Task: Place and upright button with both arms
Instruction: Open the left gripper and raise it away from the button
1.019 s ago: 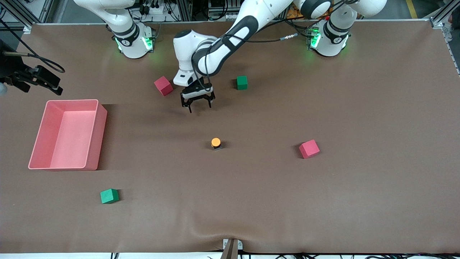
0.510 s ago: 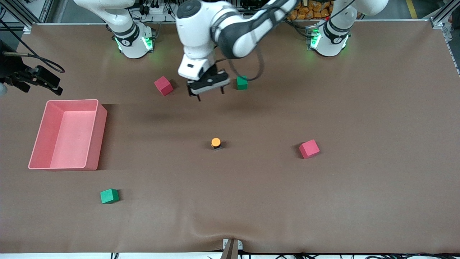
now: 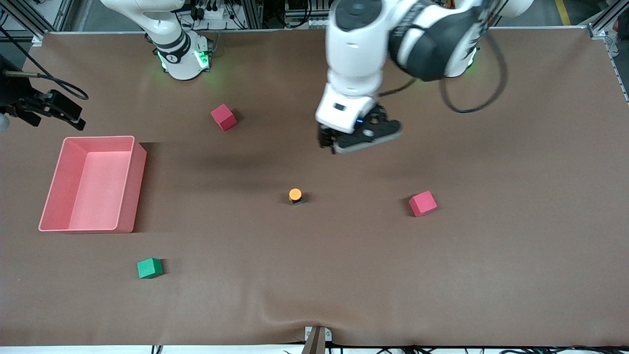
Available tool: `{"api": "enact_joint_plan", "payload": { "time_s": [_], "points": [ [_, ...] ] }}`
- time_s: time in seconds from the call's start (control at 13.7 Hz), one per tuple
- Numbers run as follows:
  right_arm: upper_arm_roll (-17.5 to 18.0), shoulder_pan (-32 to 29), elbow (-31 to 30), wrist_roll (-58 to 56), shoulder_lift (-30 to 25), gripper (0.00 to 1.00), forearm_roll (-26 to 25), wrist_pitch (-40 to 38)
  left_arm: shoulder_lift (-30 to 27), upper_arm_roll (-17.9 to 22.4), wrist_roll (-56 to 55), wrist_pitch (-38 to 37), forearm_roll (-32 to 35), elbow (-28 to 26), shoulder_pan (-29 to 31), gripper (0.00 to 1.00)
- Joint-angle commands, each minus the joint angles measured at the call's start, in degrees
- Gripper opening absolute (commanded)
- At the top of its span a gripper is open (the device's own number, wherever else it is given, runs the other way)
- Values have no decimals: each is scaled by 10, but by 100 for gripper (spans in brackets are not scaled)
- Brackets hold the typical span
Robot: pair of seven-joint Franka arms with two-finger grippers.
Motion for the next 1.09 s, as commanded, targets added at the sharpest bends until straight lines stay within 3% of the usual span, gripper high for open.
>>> {"api": "enact_joint_plan", "payload": {
  "time_s": [0.0, 0.36, 0.58, 1.02],
  "points": [
    [-1, -1, 11, -7, 5, 100, 8, -10, -58, -8, 97, -11, -11, -61, 59, 100],
    [-1, -2, 10, -7, 4, 100, 8, -10, -149, -8, 279, -10, -12, -170, 174, 100],
    [-1, -2, 10, -7, 4, 100, 8, -11, -202, -8, 335, -4, -58, -222, 229, 100],
    [-1, 0, 10, -7, 4, 100, 8, -10, -256, -7, 471, -7, -115, -255, 332, 100]
  ]
}}
